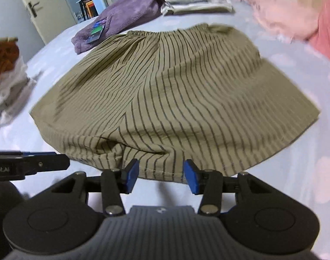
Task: Fold clothes
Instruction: 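Open both grippers and release the spread trousers onto the bed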
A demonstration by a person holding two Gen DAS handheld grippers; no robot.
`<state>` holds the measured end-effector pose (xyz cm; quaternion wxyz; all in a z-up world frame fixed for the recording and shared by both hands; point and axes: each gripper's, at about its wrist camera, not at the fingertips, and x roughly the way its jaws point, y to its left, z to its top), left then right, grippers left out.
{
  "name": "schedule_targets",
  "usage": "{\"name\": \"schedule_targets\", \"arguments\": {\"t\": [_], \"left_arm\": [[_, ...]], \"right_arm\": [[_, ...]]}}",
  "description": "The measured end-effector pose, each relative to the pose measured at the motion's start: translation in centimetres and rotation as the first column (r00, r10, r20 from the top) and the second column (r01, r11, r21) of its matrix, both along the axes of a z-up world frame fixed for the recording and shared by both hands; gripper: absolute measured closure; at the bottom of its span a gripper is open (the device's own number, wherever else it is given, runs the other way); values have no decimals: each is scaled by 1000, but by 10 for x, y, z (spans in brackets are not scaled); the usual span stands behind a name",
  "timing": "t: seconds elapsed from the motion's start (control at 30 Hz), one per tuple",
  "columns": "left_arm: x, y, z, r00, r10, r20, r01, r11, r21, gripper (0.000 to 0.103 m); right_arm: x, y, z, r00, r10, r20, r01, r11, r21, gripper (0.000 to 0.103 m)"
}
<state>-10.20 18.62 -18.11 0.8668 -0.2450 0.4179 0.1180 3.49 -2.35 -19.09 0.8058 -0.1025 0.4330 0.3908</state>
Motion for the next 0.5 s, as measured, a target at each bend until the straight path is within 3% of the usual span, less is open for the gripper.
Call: {"name": "schedule_targets", "arguments": {"t": [0.13,0.37,0.47,0.5], "left_arm": [[11,-13,-7,999,-38,-12,39,993,109,60],[31,-21,-25,995,-87,-52,93,987,129,62],[39,-25,-30,989,-129,-69,137,980,144,72],[41,-27,-32,987,-140,-80,150,977,149,77]], "right_arm": [[-9,8,-7,998,33,48,-32,999,-33,53],[-16,22,-27,989,98,114,-84,989,-120,55],[-17,27,-34,985,128,115,-112,984,-141,67],[-17,28,-36,984,137,113,-120,982,-146,76]]}}
